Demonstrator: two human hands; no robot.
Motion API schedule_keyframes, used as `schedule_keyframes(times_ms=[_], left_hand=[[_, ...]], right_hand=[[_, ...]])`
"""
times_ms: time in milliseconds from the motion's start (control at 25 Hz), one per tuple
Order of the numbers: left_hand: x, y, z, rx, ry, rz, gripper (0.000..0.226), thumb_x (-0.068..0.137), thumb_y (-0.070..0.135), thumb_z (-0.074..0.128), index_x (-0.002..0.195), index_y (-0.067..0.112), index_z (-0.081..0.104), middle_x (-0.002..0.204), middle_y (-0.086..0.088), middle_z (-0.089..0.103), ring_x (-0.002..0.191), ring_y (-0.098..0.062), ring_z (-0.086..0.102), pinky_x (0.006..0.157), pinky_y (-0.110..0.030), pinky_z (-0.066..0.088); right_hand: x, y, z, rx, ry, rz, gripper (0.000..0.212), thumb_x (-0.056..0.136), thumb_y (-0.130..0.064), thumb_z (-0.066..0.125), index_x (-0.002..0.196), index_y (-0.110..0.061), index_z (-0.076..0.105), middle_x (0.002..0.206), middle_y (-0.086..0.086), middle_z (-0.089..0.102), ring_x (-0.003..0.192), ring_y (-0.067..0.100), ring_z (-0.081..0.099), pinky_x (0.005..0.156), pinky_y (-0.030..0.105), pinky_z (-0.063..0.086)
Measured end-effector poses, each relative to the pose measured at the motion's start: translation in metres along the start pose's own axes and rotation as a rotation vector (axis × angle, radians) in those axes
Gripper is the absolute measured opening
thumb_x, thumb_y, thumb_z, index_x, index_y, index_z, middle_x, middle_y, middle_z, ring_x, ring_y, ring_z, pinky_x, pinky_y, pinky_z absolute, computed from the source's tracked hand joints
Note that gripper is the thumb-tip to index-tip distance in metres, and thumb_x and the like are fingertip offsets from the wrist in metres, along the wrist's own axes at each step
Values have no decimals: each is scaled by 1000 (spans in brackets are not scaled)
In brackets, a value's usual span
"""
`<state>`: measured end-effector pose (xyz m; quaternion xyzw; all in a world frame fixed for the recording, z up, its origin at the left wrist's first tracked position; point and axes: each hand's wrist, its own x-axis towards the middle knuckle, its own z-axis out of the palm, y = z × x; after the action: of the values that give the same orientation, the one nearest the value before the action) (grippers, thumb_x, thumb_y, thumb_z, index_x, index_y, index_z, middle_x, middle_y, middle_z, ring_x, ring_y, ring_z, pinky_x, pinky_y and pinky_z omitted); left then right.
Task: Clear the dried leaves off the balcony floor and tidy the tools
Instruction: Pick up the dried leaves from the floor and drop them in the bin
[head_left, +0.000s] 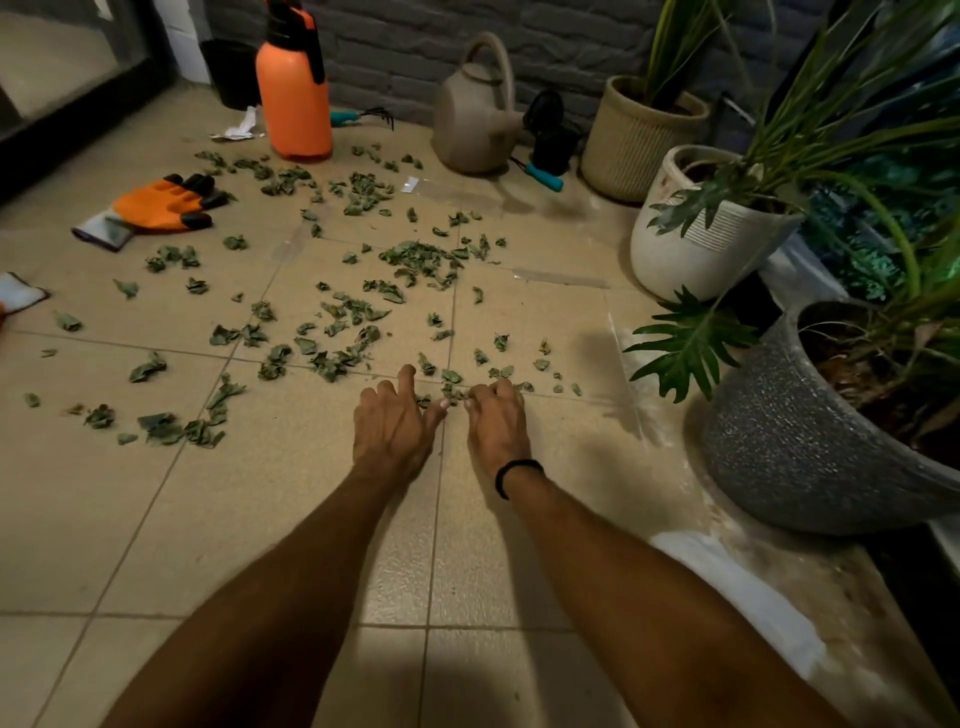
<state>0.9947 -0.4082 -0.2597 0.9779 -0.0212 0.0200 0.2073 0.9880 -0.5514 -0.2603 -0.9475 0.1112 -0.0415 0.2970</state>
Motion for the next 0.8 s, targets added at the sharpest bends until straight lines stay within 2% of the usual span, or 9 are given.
schedule_keyframes(times_ms=[80, 200, 280, 320, 440, 560, 640, 760, 800], left_hand=[[3, 4, 6, 96, -22, 34, 79, 93, 76, 24, 150, 21, 26, 125, -19, 57, 108, -32, 52, 88, -45, 46], [6, 10, 10, 209, -21, 51, 86, 89, 82, 21, 151, 23, 29, 121, -15, 58, 102, -29, 53, 82, -42, 43], [7, 14, 12, 243, -13, 34, 77, 93, 78, 22, 143, 22, 38, 117, -12, 59, 95, -27, 53, 76, -40, 42], [7, 17, 12, 237, -8, 28, 66, 98, 70, 24, 136, 21, 43, 114, -11, 59, 93, -25, 53, 75, -39, 41], [3, 20, 18, 152, 14, 57, 31, 105, 37, 34, 113, 15, 55, 99, -7, 58, 84, -22, 51, 77, -38, 42], [-3, 21, 16, -154, 58, 10, 17, 103, 26, 41, 95, 15, 52, 89, -6, 53, 82, -23, 48, 78, -41, 45], [-2, 23, 14, -256, 84, -55, 14, 102, 26, 43, 92, 18, 48, 87, -3, 50, 80, -20, 44, 78, -41, 46], [1, 23, 19, -319, 98, -93, 13, 100, 27, 48, 91, 18, 48, 85, -2, 51, 80, -21, 49, 70, -41, 49], [2, 22, 21, -339, 93, -100, 13, 100, 28, 48, 91, 18, 47, 84, -3, 51, 80, -22, 51, 68, -42, 49]], right_hand=[[-1, 0, 2, 32, 72, 11, 16, 99, -12, 48, 100, -12, 64, 109, 5, 53, 102, 21, 51, 88, 31, 46], [5, 9, -8, 406, 177, 359, 12, 96, -16, 59, 99, -13, 71, 106, 4, 70, 101, 21, 64, 90, 27, 50], [5, 24, -20, 638, 261, 570, 13, 93, -12, 60, 91, -18, 70, 103, 4, 73, 97, 20, 67, 91, 32, 55], [6, 33, -27, 630, 303, 599, 16, 93, -8, 57, 91, -18, 69, 107, 4, 72, 97, 19, 66, 88, 28, 54], [17, 48, -50, 328, 353, 488, 26, 95, -5, 48, 113, -11, 65, 123, 9, 59, 99, 18, 54, 78, 12, 42], [39, 45, -42, 132, 196, 318, 38, 102, -36, 42, 128, -12, 53, 129, 13, 45, 118, 25, 44, 95, 31, 41], [41, 36, -22, -17, 94, 154, 48, 99, -53, 41, 126, -15, 50, 125, 8, 42, 118, 23, 39, 98, 38, 39], [40, 34, 6, -190, 161, 20, 14, 101, -21, 44, 112, -17, 52, 114, 7, 47, 106, 25, 46, 89, 34, 43], [39, 34, 6, -165, 190, 35, 16, 97, -9, 44, 106, -19, 52, 112, 6, 47, 103, 24, 47, 86, 32, 44]])
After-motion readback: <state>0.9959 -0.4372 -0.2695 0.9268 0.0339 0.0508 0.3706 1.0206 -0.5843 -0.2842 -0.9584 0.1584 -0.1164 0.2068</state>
